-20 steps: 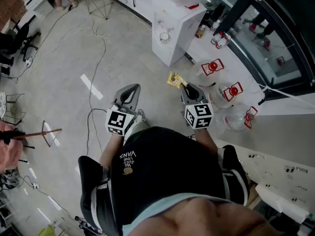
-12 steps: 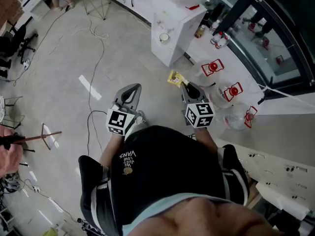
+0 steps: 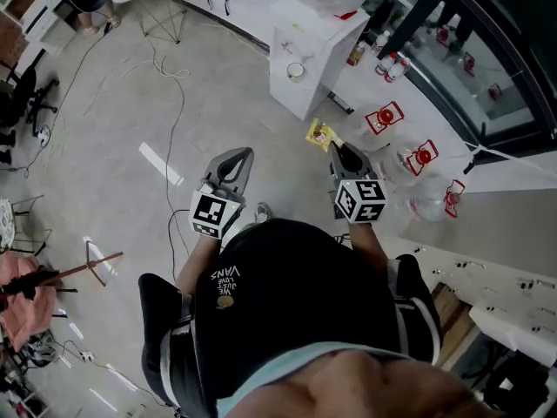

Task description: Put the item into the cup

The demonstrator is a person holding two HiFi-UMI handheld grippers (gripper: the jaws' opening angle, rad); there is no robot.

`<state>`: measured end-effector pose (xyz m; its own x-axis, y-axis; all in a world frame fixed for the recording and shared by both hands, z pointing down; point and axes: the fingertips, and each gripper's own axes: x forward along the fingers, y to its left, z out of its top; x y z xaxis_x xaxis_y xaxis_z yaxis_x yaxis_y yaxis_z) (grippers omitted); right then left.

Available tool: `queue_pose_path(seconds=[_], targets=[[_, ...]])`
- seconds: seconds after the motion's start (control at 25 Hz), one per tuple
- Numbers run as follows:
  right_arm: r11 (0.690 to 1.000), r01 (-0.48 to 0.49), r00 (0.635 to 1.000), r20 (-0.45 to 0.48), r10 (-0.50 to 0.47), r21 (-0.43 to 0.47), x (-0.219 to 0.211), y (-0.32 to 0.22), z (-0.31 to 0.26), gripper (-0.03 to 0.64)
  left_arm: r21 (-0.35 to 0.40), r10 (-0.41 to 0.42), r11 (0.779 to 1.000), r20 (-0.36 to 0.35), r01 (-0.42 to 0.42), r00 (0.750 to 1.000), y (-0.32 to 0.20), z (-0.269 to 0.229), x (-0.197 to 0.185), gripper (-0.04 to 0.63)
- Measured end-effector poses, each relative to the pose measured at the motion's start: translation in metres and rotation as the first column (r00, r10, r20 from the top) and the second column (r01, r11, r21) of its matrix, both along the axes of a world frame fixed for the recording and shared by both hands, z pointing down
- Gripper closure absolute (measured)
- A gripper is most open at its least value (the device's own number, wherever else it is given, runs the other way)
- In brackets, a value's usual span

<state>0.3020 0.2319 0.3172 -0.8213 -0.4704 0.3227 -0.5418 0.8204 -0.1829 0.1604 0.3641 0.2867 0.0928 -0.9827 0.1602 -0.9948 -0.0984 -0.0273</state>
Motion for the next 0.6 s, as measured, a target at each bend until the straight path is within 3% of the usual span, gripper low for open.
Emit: queue_pose_path(seconds=[0.28, 0.6], targets=[[0.997, -0.082, 0.997, -0.014, 0.081, -0.008, -0.043, -0.001, -0.001, 0.549, -0.018, 0.096, 0.995, 0.000, -0.096, 0.995, -0.009, 0.004, -0.053, 0.575], [0.995, -0.095, 0.994, -0.055, 0.094, -0.016, -0.067, -0.035, 0.009, 0.549, -0.025, 0.093, 0.995, -0.038, -0.094, 0.995, -0.046, 0.016, -0.086, 0.575]])
